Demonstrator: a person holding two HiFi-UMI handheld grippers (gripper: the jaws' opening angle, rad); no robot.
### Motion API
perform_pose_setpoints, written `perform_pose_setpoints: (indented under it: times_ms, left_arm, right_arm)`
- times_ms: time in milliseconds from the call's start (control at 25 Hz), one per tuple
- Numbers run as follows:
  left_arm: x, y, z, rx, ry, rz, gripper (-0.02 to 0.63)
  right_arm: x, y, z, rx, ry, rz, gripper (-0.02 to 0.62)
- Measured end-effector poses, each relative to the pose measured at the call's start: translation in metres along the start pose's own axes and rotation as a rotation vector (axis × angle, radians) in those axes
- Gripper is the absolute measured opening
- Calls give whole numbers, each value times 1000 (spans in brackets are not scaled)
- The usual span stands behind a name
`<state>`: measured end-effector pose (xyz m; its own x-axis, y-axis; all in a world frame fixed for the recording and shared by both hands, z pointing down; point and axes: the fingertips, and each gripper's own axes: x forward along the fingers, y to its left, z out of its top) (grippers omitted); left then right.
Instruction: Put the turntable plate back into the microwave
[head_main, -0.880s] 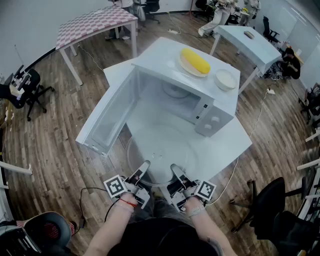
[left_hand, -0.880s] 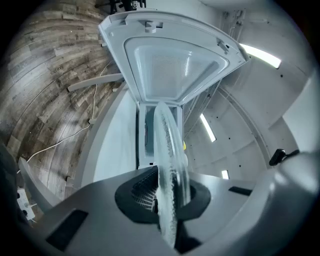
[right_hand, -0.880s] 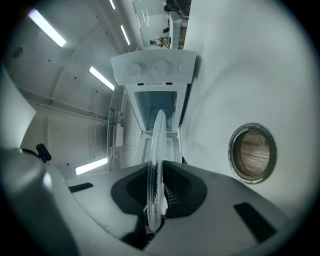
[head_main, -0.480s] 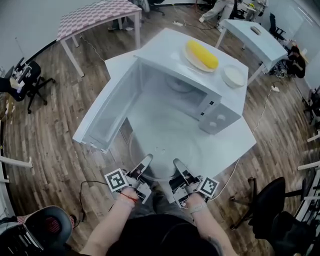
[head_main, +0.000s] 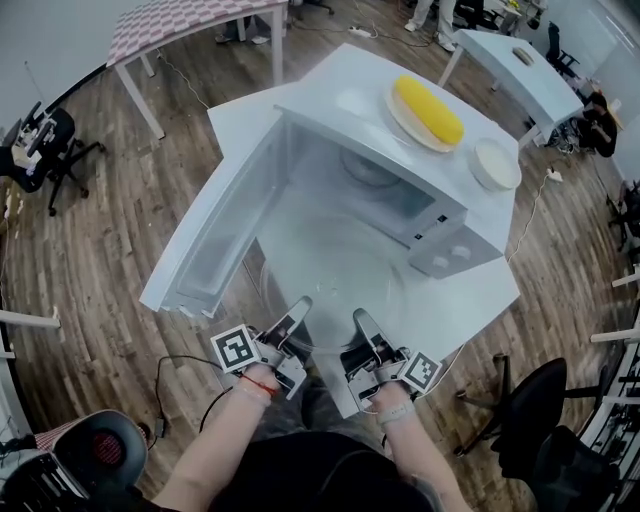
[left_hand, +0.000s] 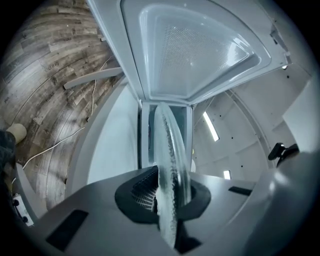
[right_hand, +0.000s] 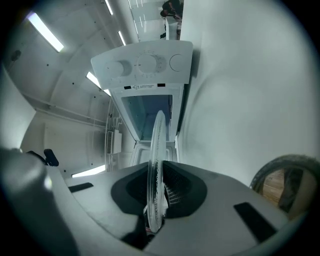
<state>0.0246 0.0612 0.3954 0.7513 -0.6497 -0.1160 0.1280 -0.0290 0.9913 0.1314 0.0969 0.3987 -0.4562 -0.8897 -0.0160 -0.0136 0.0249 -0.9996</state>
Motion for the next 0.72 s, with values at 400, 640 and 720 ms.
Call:
perform_pose_setpoints:
  times_ms: [400,640,720]
  left_arm:
    - [32,11,25,-17,8,-8,34]
    - [50,19,37,-25,6,-5,34]
    - [55,21,41,-31,1,-3,34]
  right_arm:
    - [30,-11,25,-6,-36,7,40]
    - [44,-17,41,-5,-66,8,40]
    - [49,-17,46,-2,-71,12,40]
